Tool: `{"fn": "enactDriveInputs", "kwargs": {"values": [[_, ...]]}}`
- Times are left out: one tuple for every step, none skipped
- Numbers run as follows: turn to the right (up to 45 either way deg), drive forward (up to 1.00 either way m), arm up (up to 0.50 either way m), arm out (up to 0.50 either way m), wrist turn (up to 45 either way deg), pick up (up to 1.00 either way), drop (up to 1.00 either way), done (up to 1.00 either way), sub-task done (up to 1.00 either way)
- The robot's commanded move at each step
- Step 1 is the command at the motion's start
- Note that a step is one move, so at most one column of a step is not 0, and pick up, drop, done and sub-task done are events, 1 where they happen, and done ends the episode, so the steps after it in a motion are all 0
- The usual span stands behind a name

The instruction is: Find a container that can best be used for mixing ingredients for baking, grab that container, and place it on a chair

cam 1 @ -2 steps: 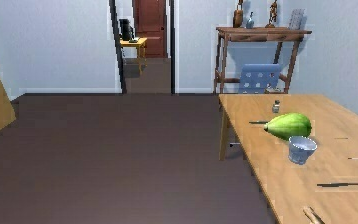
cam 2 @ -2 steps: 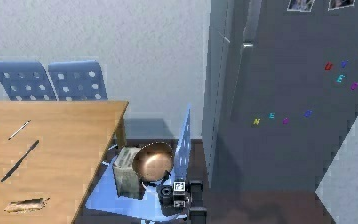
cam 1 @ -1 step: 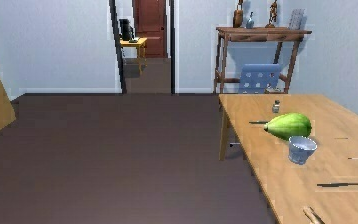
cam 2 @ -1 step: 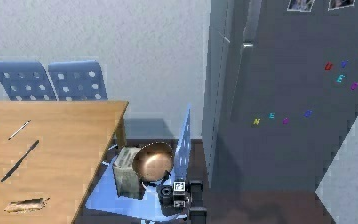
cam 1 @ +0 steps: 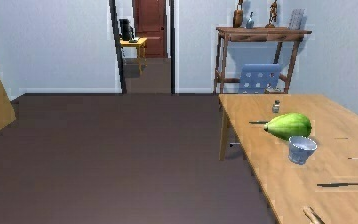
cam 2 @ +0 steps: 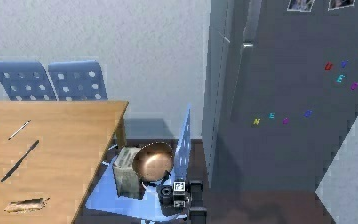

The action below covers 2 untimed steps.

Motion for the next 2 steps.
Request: {"fn": "enactDriveInputs", "kwargs": {"values": [[0.0,0.0,0.34,0.0,0.0,0.0,0.0,0.0,0.0],[0.0,0.0,0.0,0.0,-45.0,0.0,0.0,0.0,0.0]]}}
